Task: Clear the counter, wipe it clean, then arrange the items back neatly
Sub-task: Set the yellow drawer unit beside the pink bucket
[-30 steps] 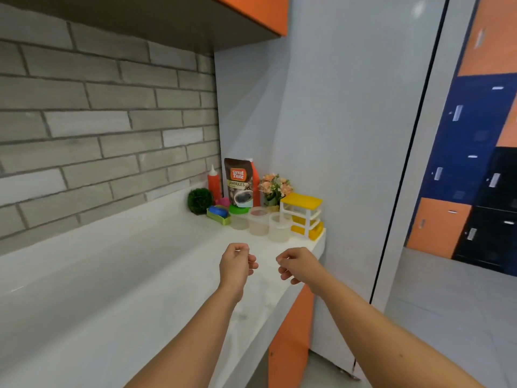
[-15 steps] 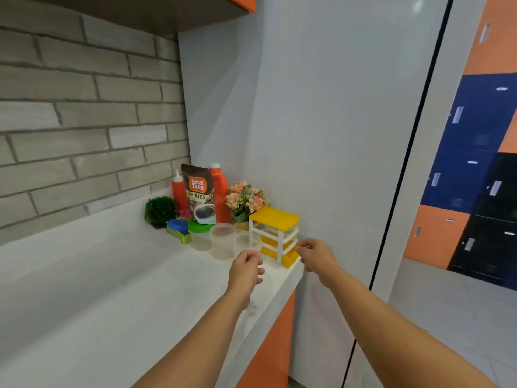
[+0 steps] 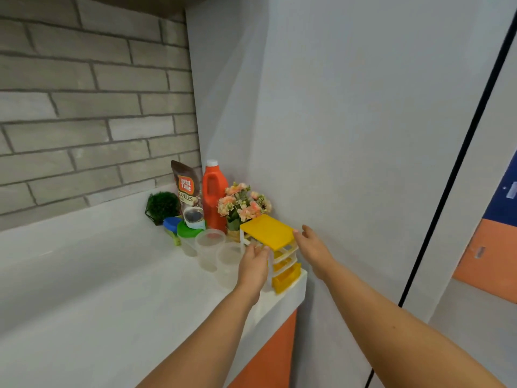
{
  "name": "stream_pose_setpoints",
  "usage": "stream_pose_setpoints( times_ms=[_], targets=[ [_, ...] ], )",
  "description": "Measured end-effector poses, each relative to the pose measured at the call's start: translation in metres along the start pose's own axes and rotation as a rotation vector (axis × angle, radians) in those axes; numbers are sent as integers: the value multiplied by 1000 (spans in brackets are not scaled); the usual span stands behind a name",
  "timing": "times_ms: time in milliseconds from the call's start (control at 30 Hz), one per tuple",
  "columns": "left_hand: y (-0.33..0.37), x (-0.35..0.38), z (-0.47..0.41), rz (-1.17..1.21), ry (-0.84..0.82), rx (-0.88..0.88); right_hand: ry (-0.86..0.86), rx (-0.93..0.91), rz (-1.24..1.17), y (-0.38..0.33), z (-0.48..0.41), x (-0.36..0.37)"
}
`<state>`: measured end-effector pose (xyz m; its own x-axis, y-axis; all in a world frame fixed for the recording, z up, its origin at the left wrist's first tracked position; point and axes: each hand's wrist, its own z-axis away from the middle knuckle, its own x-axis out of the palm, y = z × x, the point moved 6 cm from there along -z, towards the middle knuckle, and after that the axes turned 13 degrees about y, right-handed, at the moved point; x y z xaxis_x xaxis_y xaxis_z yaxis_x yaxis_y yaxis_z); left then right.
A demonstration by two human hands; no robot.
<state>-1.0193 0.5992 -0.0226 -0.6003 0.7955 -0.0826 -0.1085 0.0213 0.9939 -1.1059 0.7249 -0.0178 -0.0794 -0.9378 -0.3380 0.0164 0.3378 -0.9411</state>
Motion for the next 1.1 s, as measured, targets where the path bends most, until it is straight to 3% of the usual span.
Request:
stream_pose_setpoints(
  times_ms=[233,667,933,1100],
  targets=[
    [-4,13,-7,43,37,-40,-25,-37,-21,3,-14,3],
    [-4,9,15,89,9,-96,90,-11,1,2,-6,-23],
    [23,-15,48,161,-88,-28,319,-147,-114,-41,45,-49],
    [53,-73,70,226,-127,82,412,-257,-181,-90,101,-37]
  ],
)
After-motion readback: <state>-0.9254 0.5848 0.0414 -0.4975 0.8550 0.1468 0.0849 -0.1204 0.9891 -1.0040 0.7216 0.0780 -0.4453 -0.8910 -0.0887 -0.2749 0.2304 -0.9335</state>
